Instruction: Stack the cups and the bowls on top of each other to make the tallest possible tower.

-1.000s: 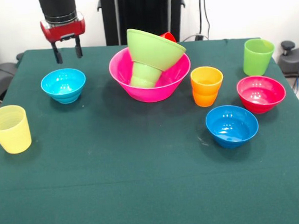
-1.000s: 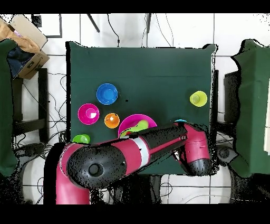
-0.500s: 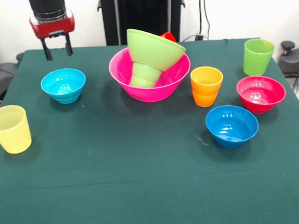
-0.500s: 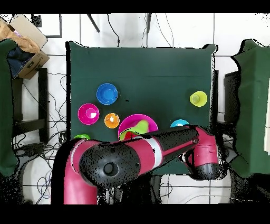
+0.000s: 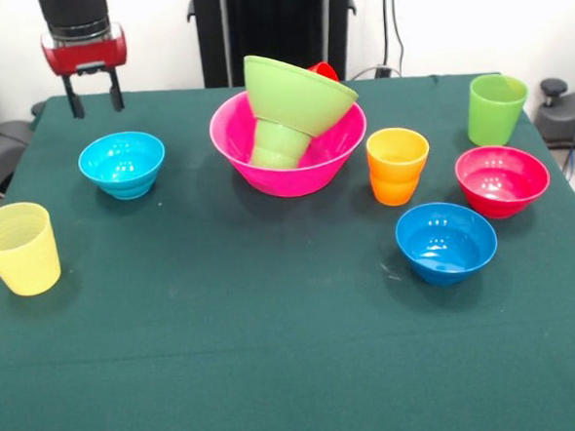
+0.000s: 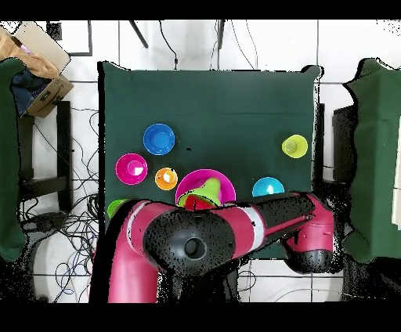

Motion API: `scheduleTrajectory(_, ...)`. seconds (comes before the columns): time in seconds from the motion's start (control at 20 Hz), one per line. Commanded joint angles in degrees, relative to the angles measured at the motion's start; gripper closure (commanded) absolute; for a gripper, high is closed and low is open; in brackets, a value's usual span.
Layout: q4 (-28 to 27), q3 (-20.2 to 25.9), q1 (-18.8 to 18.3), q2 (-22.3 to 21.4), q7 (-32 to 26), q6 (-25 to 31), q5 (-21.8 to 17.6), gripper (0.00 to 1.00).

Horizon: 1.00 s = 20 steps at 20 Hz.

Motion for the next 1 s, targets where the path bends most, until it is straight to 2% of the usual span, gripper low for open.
scheduleTrajectory(0.05,-2.44,13.26,-1.71,1.47,-21.37,7.83,7.72,0.0)
scheduleTrajectory(0.65,-2.99,14.37,-3.86,3.12,-28.59,7.47,13.48,0.0)
scheduleTrajectory(1.0,-3.74,14.85,-6.06,4.77,-34.81,6.01,17.53,0.0)
